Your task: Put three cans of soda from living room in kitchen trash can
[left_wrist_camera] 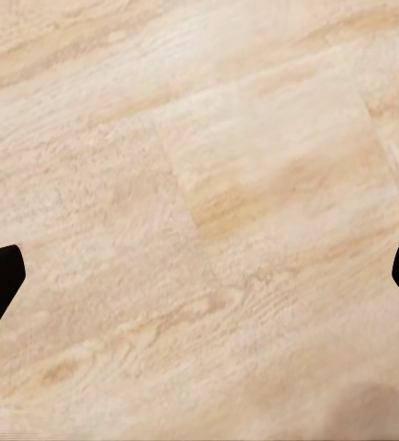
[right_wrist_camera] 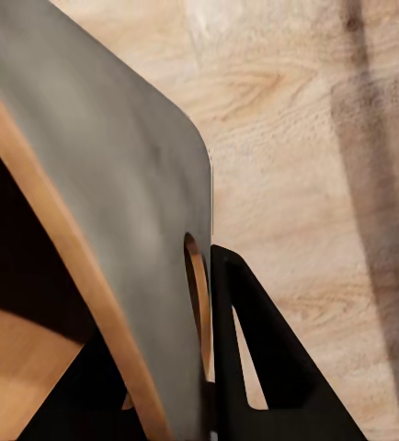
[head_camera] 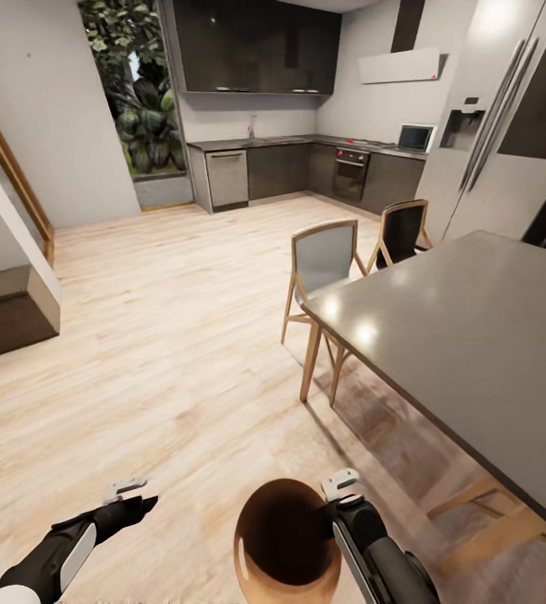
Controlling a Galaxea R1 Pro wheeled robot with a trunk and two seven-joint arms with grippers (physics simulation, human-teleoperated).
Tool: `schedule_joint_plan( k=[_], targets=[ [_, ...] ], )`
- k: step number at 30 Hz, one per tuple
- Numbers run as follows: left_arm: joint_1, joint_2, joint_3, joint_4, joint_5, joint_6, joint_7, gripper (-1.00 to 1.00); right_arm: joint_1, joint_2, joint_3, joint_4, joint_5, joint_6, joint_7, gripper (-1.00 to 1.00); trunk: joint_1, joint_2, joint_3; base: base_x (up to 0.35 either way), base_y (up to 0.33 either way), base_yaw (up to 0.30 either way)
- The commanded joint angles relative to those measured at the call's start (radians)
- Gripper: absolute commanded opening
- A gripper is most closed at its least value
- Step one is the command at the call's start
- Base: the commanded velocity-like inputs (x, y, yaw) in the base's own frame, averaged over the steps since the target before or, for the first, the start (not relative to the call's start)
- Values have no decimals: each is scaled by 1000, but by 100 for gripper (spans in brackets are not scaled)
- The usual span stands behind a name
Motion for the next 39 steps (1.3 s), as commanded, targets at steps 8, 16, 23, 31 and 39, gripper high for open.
schedule_joint_plan(
  k=[8,16,23,31,39],
  targets=[
    [0,0,-2,0,0,-8,0,100,0,0,-1,0,-12,-2,5,-100,0,0,0,0,0,253],
    [0,0,-2,0,-1,-12,3,100,0,0,-1,0,-13,-2,5,-100,0,0,-4,0,0,120],
    [0,0,-2,-1,-1,-12,3,100,0,0,-2,0,-14,-1,6,-100,0,0,-4,0,0,10],
    [0,0,-2,-2,-1,-14,2,100,-1,0,-3,0,-13,-2,6,-100,0,0,-4,5,0,1],
    [0,0,-2,-3,0,-14,-1,100,0,-1,-3,0,-14,-4,8,-100,0,0,-4,60,99,0]
  ],
)
